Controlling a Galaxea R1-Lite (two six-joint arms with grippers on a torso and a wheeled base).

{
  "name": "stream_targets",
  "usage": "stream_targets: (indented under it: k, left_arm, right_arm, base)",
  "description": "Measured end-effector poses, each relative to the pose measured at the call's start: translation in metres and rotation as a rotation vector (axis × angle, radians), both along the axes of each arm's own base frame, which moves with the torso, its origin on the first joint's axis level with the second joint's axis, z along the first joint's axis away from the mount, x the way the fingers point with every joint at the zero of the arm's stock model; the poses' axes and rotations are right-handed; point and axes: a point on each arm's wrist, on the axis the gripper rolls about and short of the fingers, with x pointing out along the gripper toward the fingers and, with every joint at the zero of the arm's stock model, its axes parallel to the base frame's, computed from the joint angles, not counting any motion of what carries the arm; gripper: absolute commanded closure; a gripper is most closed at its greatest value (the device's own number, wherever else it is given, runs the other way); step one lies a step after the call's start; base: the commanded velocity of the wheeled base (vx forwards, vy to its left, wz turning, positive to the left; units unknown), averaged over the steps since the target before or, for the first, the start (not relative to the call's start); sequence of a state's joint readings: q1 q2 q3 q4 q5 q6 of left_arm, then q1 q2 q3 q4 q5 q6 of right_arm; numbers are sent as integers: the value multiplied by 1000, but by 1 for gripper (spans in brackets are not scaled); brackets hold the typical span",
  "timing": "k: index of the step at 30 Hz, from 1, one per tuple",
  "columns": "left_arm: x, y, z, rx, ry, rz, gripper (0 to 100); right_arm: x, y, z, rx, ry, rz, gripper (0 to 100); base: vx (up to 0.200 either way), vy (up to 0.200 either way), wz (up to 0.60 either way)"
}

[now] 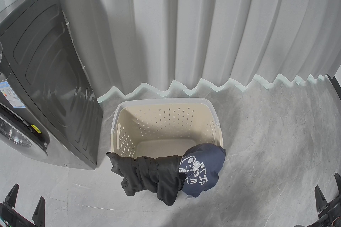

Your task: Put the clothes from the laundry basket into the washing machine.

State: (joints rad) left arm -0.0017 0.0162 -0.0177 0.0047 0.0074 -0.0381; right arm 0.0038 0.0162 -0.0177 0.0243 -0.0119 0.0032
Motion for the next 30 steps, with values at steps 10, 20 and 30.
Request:
stream_targets:
  k: [10, 20, 30]
  left_arm:
    - [0, 0, 0, 0, 0, 0, 0]
    - [0, 0, 0, 0, 0, 0, 0]
    - [0, 0, 0, 0, 0, 0, 0]
  right_arm:
    - [0, 0, 0, 0, 0, -1, 0]
    - [0, 0, 0, 0, 0, -1, 0]
    - [0, 0, 0, 0, 0, 0, 0]
  base:
    - [60, 0, 0]
    - [120, 0, 0]
    - [120, 0, 0]
